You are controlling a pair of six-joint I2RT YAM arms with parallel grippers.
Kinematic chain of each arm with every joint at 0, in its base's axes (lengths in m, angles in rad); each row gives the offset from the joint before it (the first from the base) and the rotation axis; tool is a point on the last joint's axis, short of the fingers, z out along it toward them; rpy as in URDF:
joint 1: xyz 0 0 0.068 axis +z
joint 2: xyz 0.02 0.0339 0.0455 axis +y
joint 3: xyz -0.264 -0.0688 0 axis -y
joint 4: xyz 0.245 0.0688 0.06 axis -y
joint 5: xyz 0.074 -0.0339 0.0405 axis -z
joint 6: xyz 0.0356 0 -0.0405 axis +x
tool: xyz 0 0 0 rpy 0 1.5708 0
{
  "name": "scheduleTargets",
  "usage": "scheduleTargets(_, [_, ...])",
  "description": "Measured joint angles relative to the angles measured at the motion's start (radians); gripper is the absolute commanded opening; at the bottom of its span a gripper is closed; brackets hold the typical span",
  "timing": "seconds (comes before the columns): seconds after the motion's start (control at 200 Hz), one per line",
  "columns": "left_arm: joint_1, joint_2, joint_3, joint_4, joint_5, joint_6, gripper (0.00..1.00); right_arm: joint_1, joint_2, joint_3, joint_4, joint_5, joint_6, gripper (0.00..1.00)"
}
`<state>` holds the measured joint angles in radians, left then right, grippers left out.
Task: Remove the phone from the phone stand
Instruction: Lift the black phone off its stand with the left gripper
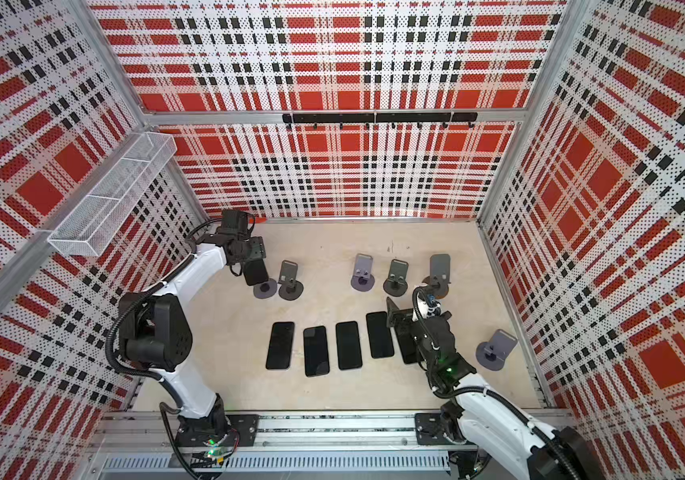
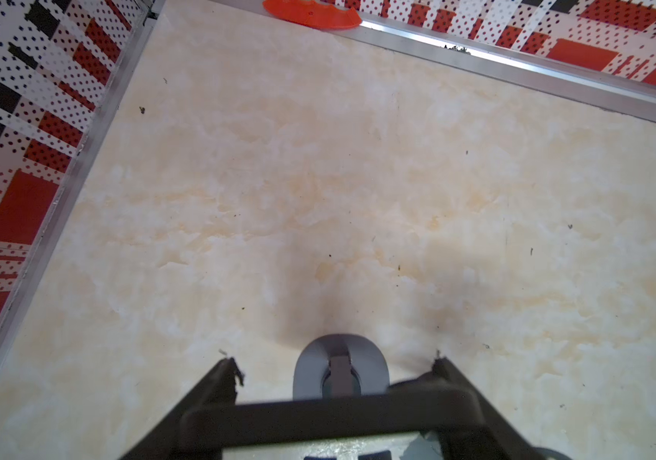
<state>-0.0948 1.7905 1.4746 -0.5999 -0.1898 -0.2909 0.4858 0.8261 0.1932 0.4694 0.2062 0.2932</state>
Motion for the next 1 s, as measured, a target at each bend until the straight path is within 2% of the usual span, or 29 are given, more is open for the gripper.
scheduleTargets(0.451, [0.005,-0.081,-0.006,-0.019,0.060,0.004,0.62,0.000,0.007,0.000,0.000,0.000,0.000,1.00])
scheduleTargets(0.797, [0.005,-0.122,-0.006,-0.042,0.191,0.005,0.60,0.000,0.007,0.000,0.000,0.000,0.000,1.00])
scheduleTargets(0.997, [-0.030,-0.163,0.007,-0.088,0.206,0.014,0.60,0.000,0.013,0.000,0.000,0.000,0.000,1.00])
